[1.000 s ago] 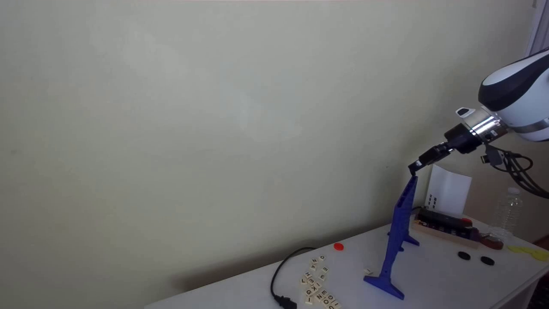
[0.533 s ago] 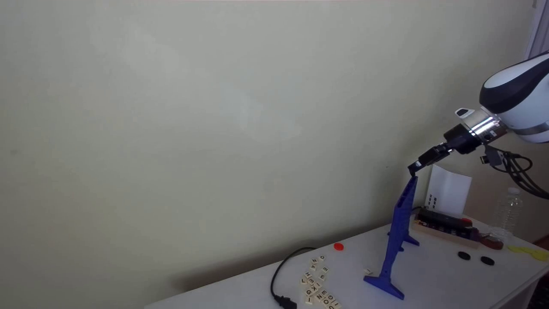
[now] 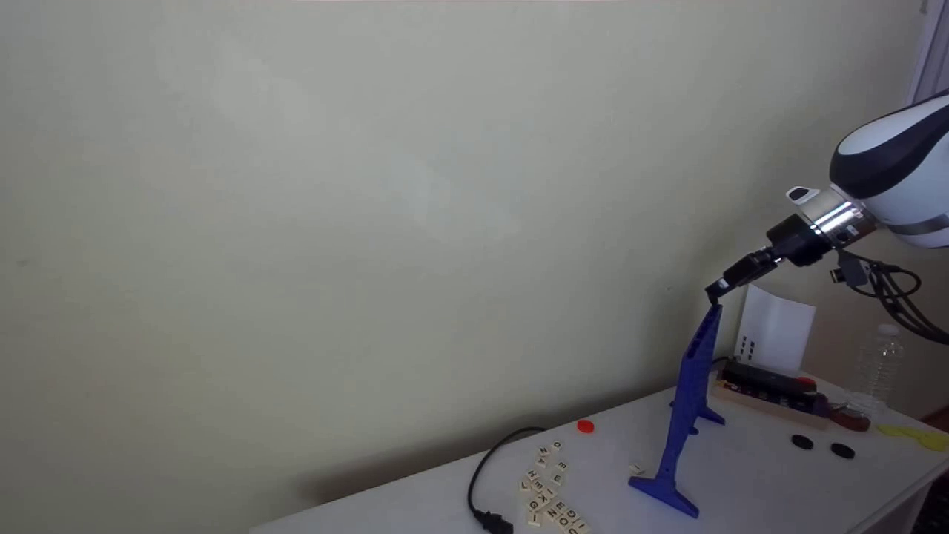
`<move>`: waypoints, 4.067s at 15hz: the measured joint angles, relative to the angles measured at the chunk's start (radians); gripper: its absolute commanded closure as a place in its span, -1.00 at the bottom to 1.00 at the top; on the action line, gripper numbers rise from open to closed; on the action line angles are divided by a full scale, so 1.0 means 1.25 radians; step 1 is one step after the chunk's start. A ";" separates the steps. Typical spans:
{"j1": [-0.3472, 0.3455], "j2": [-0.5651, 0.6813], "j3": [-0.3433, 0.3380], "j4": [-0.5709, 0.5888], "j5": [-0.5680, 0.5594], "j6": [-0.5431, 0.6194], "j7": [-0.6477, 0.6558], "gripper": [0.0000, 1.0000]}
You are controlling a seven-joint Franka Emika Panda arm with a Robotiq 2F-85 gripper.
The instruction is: Put one black chip in the blue gameboard.
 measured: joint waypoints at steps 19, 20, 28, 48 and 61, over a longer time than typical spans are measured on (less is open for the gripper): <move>0.006 0.000 -0.015 0.000 -0.011 0.000 0.003 0.81; 0.007 0.000 -0.016 0.000 -0.011 0.000 0.003 0.81; 0.006 0.003 -0.022 -0.002 -0.011 0.000 0.003 0.81; 0.004 0.011 -0.026 -0.002 -0.054 0.000 0.003 0.81; 0.004 0.011 -0.035 -0.005 -0.071 0.000 0.003 -0.97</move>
